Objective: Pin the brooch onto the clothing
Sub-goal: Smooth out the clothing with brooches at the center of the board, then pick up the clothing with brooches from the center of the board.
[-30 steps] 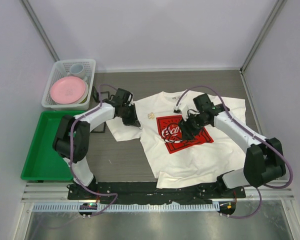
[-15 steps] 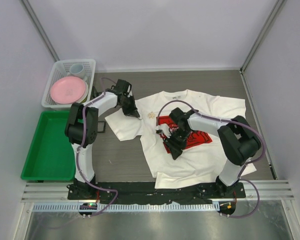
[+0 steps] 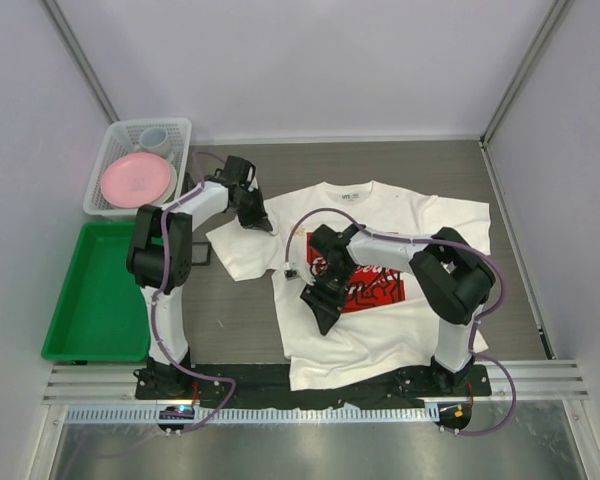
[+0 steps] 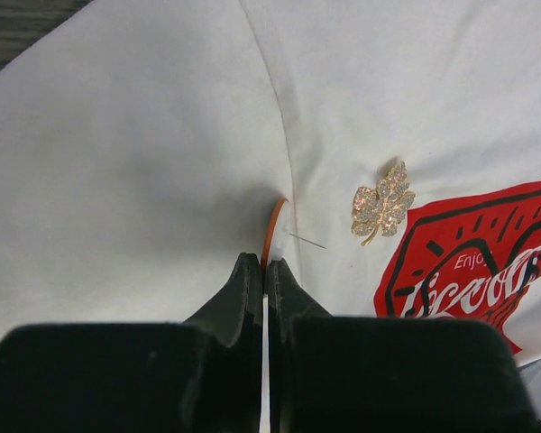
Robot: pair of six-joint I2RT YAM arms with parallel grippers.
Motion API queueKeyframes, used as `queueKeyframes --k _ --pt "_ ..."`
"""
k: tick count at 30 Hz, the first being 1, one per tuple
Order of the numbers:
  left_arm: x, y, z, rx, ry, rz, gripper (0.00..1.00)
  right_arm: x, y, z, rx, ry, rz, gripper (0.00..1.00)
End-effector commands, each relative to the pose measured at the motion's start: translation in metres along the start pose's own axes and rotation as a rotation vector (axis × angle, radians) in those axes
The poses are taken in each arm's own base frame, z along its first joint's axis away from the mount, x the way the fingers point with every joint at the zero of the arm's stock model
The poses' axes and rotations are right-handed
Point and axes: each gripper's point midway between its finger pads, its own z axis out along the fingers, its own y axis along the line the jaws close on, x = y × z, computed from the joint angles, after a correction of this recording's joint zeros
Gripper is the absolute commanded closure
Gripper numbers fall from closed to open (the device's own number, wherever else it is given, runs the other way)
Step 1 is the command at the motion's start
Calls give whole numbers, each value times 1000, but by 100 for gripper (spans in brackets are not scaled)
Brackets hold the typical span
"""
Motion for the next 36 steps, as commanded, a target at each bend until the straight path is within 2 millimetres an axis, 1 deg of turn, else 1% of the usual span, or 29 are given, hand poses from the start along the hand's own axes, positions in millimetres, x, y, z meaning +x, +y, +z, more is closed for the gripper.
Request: queueKeyframes --k 1,2,3,4,5,6,8,9,11,13,15,18,19,20,21,23,24,25,26,27,28,29,30,31,32,33,34,35,36 --pt "3 8 -13 -25 -10 62 100 -30 13 -49 -2 -156 -25 43" --pt "-1 2 -19 -11 -29 80 100 -36 6 -62 18 -195 -7 42" --pt "-2 -5 -23 9 -40 102 100 -47 -3 -82 47 -256 14 42" --pt "-6 -13 -28 26 -60 126 100 -47 -23 -104 82 -313 88 42" --pt "-7 -18 -32 35 -75 147 100 -48 -37 -120 123 -346 121 42" --pt "-8 -29 -41 50 -101 179 100 -50 -51 -136 180 -372 142 42" --pt "-8 -42 -46 75 -124 190 100 -34 -90 -165 320 -400 232 42" --pt "-4 -50 -47 88 -124 195 100 -32 -100 -175 359 -408 252 42" --pt "3 -55 -45 92 -112 169 100 -19 -120 -188 435 -405 298 43" --pt "11 -51 -36 71 -93 153 100 -12 -134 -190 486 -384 306 44" --pt "15 -44 -30 44 -80 130 100 -14 -139 -192 492 -389 302 44" --pt "18 -35 -27 21 -74 128 100 -36 -143 -200 487 -471 323 45" --pt "18 -34 -26 17 -84 131 100 -49 -149 -206 509 -523 314 46" --pt "17 -35 -26 19 -89 137 100 -55 -153 -207 526 -543 332 47" --pt "19 -35 -26 18 -84 135 100 -69 -150 -204 524 -581 361 48" --pt "23 -32 -26 6 -90 137 100 -81 -154 -199 548 -590 393 48" --pt "24 -31 -26 0 -95 142 100 -94 -149 -191 548 -592 378 48" --pt "27 -27 -25 -10 -93 143 100 -101 -147 -186 537 -607 425 48" --pt "32 -16 -23 -45 -88 138 100 -111 -145 -185 537 -621 432 48" --pt "35 -9 -21 -63 -81 136 100 -117 -150 -180 545 -625 454 47" --pt "38 -3 -20 -79 -74 132 100 -128 -144 -171 531 -632 480 47" --pt "39 5 -20 -97 -68 120 100 -138 -144 -172 546 -648 481 47" --pt "44 14 -19 -123 -54 120 100 -143 -152 -166 576 -650 504 48" --pt "44 18 -20 -135 -51 122 100 -149 -152 -162 591 -652 515 48" --pt "45 22 -20 -144 -48 123 100 -162 -147 -158 587 -670 536 48" --pt "45 23 -23 -140 -51 125 100 -167 -146 -153 592 -670 551 50" --pt "44 23 -24 -137 -54 134 100 -168 -152 -146 611 -664 575 50" --pt "44 23 -26 -136 -56 141 100 -176 -145 -141 607 -671 581 50" --pt "41 20 -30 -126 -76 152 100 -178 -145 -138 621 -670 578 52"
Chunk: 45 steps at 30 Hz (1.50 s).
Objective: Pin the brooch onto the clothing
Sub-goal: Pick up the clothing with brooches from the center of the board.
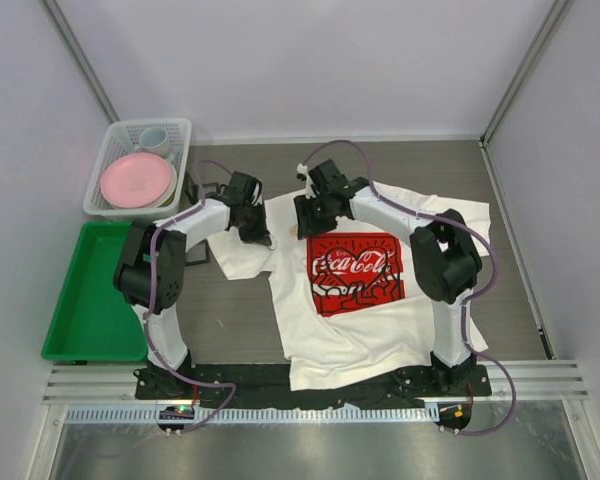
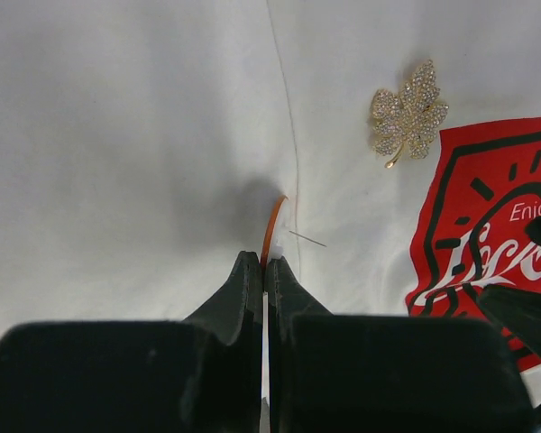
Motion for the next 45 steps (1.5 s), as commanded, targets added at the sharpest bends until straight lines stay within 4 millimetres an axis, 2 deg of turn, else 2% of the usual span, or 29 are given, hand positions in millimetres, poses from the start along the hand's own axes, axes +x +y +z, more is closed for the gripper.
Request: queueKeyframes --k 1,2,6,14,22,26,32,37,39,43,45 --pt "1 20 -13 -64 -31 48 100 -29 17 11 91 -106 94 53" --pt "1 19 -14 -61 -36 52 100 -29 25 13 88 -108 85 54" --pt "1 17 -18 -46 -58 56 100 -28 32 23 121 -113 96 56" --pt "1 15 -24 -30 -77 59 100 -25 21 43 194 -107 105 59" --pt "-2 11 -24 -23 -83 60 100 -7 14 65 212 -50 114 62" --pt "-3 11 -22 -26 -81 62 100 -8 16 66 208 -52 117 65" --pt "-2 11 -21 -28 -78 61 100 -26 24 49 223 -108 82 63" --pt "-3 11 -22 -29 -81 55 100 -13 26 52 257 -81 71 59" --pt "-2 10 -21 -28 -76 55 100 -5 24 58 279 -67 60 61" --pt "-1 12 -21 -35 -75 52 100 9 9 67 353 -32 52 68" --pt "0 12 -20 -37 -72 52 100 12 1 70 387 -28 48 74"
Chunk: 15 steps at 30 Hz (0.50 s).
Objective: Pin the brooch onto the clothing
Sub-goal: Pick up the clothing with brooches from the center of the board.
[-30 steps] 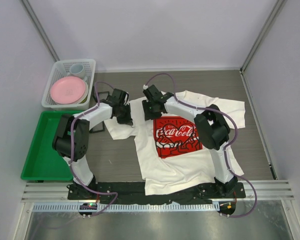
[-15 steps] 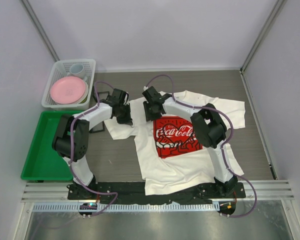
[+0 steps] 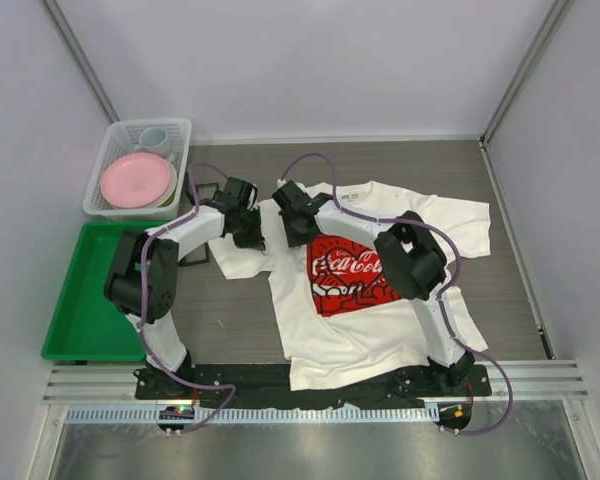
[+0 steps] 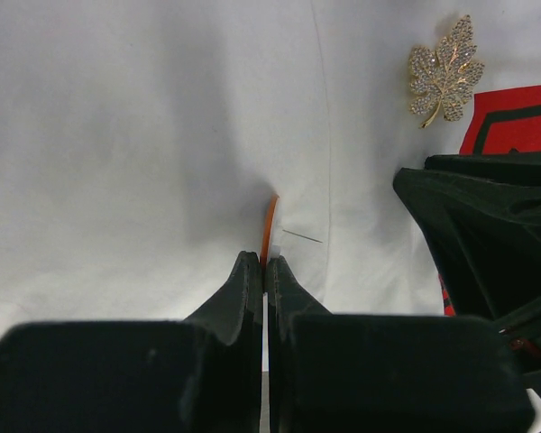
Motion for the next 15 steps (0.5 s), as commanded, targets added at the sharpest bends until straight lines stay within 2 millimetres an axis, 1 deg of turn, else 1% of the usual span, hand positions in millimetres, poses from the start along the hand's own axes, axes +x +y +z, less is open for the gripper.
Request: queueKeyframes --k 1,5,6,8,9,10,13,14,15 --pt "-12 -3 -5 -4 -45 10 100 0 -15 8 96 -12 -11 77" --pt "-10 -5 -3 6 -35 12 100 5 -16 12 102 7 -27 86" --pt "-11 -7 -4 11 -36 14 100 3 -15 12 97 4 -29 90" --pt "-12 -12 -5 30 -38 10 100 2 -13 10 77 9 -45 94" --pt "-14 -15 -5 38 -47 9 100 0 -11 9 64 7 -51 99" --pt "-15 -17 -6 46 -52 7 100 -1 -11 8 59 6 -56 99" --pt "-22 -29 -14 85 -90 9 100 -16 -6 -6 17 -28 -48 99" --pt "-26 -33 -20 96 -110 16 100 -20 -5 -9 10 -43 -47 99" --pt "-28 -36 -21 99 -120 20 100 -31 1 -20 -22 -79 -46 99"
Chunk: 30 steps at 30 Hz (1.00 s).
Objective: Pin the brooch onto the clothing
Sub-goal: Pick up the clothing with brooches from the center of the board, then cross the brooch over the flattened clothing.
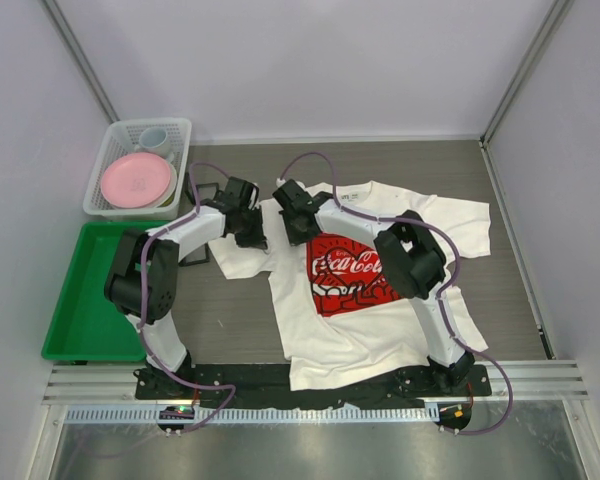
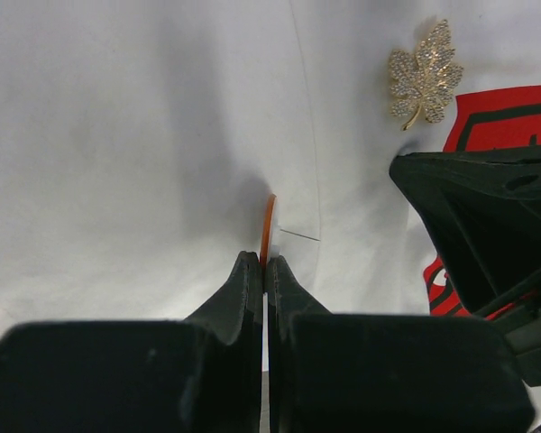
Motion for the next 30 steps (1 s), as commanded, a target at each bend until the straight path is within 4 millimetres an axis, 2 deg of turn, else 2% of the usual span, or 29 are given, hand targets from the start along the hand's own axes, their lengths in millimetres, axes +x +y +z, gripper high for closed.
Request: queueKeyframes --k 1,7,17,20,30 --pt "-28 -34 -21 86 -119 24 100 -32 7 -26 -62 -86 -2 99" --pt "-24 -39 -13 59 -106 13 100 -49 12 -45 -134 -123 49 99" --pt "-25 -50 3 49 -58 -37 100 -50 10 -54 -180 -111 123 99" --pt "-21 -50 8 45 -35 -36 100 -49 14 -57 -214 -98 136 99" --pt "-19 -63 15 54 -32 0 100 -45 17 -59 -237 -83 152 99"
